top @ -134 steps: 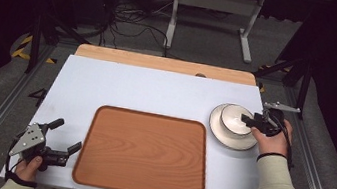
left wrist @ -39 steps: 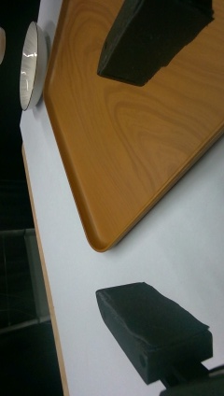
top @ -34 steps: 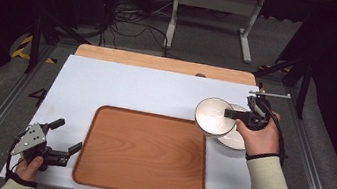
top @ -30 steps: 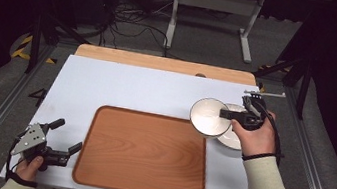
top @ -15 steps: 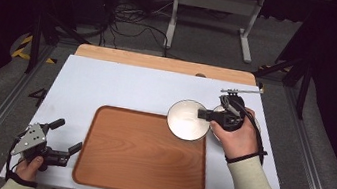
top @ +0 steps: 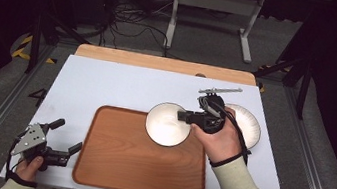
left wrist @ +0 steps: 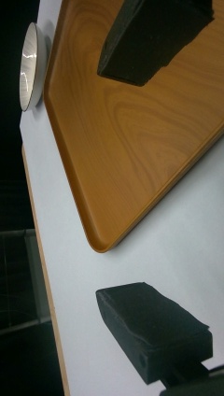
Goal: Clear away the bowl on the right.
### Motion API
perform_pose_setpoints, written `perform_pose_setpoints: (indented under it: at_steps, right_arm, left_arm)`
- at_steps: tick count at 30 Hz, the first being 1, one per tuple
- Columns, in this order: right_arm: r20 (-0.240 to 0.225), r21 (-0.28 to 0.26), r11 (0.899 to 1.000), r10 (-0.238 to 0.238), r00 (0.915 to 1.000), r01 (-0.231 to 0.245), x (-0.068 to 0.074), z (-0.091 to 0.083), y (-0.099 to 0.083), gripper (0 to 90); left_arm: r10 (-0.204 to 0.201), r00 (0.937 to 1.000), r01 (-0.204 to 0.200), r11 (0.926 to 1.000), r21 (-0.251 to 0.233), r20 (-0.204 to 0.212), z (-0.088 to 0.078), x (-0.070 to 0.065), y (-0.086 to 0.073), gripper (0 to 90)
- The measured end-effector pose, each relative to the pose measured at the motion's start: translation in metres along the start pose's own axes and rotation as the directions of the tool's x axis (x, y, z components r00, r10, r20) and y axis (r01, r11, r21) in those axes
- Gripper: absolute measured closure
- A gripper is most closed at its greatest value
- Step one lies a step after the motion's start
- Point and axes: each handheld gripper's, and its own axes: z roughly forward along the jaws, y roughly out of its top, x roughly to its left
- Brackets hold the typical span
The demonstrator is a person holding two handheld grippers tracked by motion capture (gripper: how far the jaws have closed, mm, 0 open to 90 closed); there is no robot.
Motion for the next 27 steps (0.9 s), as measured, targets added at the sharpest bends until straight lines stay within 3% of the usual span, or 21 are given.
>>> perform_pose_setpoints:
  at_steps: [11, 27]
  right_arm:
    - [-0.074, 0.032, 0.999, 0.001, 0.9973, 0.001, 0.017, 0.017, -0.001, 77.2]
    - [-0.105, 0.082, 0.996, 0.026, 0.9941, -0.018, 0.021, 0.052, -0.014, 76.3]
  left_arm:
    - [0.002, 1.0, -0.002, 1.0, 0.006, 0.002, 0.0, 0.0, 0.0, 0.2]
    - [0.0, 1.0, 0.0, 1.0, 0.007, 0.004, 0.0, 0.0, 0.0, 0.2]
